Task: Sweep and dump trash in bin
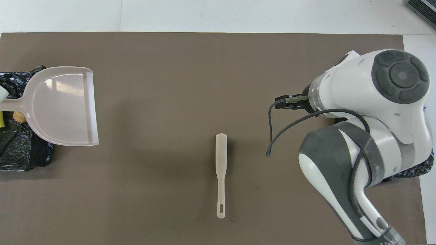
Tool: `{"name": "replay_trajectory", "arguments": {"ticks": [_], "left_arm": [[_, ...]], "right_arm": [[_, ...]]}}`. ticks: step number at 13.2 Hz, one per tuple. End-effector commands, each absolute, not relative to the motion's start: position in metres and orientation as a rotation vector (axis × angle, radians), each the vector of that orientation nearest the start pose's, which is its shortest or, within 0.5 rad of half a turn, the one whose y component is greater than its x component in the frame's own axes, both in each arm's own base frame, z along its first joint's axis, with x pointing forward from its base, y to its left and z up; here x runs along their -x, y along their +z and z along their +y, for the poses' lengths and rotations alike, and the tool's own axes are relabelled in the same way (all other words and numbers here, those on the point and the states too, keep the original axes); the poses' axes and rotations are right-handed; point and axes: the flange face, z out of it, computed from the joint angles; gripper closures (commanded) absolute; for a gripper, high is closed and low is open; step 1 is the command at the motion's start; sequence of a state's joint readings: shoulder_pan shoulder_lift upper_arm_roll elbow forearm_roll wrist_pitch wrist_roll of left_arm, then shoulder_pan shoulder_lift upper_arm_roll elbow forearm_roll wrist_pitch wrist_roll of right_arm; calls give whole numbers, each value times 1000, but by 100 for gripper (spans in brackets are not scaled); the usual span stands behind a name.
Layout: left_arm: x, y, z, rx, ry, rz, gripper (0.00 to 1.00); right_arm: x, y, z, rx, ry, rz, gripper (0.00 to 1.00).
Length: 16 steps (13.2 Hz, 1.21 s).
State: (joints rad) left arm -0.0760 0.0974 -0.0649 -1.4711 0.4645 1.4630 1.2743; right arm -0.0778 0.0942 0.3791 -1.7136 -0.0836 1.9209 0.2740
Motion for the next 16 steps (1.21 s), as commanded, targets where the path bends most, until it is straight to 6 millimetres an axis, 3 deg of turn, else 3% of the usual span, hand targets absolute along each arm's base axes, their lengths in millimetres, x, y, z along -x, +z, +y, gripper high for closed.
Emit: {"name": "replay_trajectory", "arguments": {"ticks": [1, 5, 8, 9, 12, 14, 16], "left_arm": [[-549, 591, -73, 2328, 415, 1662, 100], [-529, 562, -163, 2590, 334, 1446, 100], [-523, 546, -215, 2805, 262, 1234, 100], [-519, 545, -236, 2884, 222, 1150, 100], [-519, 520, -298, 3032, 130, 916, 100], [-522, 492, -339, 3140, 98, 773, 100], [-531, 473, -358, 3186, 43, 669, 100]], "right_arm": [[-582, 561, 129, 3184, -185, -182, 0], [-576, 608, 60, 3224, -57, -176, 0], [-561, 633, 6, 3213, -51, -148, 0], [-555, 633, -11, 3209, -47, -111, 0], [-544, 625, -42, 3188, -24, -9, 0], [-542, 624, -44, 3159, -24, 16, 0], [-541, 624, -46, 3159, -22, 33, 0]]}}
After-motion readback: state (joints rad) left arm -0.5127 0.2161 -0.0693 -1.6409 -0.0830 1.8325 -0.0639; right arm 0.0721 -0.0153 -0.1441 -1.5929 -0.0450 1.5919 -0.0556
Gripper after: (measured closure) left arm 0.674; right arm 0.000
